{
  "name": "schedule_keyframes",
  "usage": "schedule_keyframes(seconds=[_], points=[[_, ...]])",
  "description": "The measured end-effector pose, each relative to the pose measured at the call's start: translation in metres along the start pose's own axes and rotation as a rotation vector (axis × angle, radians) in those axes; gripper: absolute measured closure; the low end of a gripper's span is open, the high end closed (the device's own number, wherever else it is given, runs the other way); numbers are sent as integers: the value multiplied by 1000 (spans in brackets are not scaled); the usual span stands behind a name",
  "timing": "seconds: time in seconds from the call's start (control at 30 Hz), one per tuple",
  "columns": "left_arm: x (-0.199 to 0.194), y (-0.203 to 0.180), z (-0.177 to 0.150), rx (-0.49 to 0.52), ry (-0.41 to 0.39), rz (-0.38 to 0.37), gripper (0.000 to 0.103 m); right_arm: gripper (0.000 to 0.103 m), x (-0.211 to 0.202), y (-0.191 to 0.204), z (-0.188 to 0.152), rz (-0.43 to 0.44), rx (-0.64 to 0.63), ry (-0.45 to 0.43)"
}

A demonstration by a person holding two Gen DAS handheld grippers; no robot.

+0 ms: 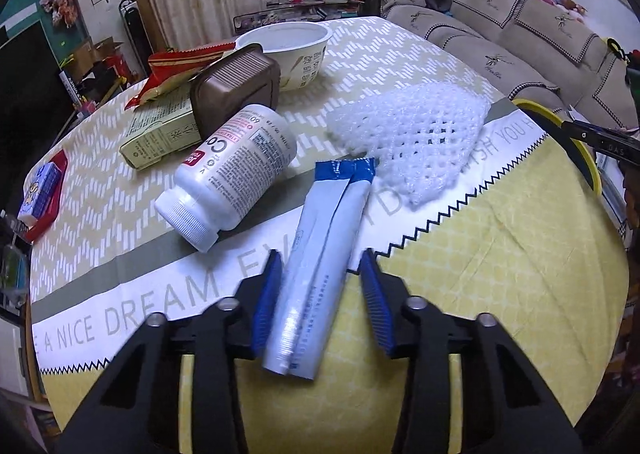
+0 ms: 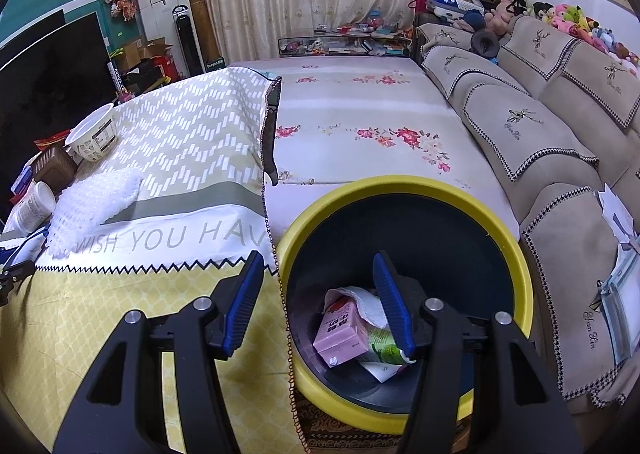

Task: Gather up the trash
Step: 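Grasp the blue-capped toothpaste tube with the left gripper and carry over bin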

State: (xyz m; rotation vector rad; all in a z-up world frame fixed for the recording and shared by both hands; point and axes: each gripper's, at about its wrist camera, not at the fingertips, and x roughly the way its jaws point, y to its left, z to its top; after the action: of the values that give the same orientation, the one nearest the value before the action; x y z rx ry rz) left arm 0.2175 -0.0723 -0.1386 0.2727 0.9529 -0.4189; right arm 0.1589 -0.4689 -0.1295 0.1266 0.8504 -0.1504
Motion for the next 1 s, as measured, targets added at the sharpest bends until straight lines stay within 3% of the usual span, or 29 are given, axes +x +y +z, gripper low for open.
schedule_keyframes(seconds=[0.17, 0.5, 0.73, 1.0], points=[[-3, -4, -1, -5, 4, -3, 80, 49, -1, -1, -1, 9, 3, -3], [-48, -37, -2, 39, -56, 12, 80, 49, -14, -14, -6, 12, 15, -27], [-63, -96, 27, 133, -114, -77, 80, 49, -36, -44, -8, -15, 63, -78], [-29, -184, 81, 265, -90, -192, 80, 47, -58, -88, -18, -79, 123, -121]])
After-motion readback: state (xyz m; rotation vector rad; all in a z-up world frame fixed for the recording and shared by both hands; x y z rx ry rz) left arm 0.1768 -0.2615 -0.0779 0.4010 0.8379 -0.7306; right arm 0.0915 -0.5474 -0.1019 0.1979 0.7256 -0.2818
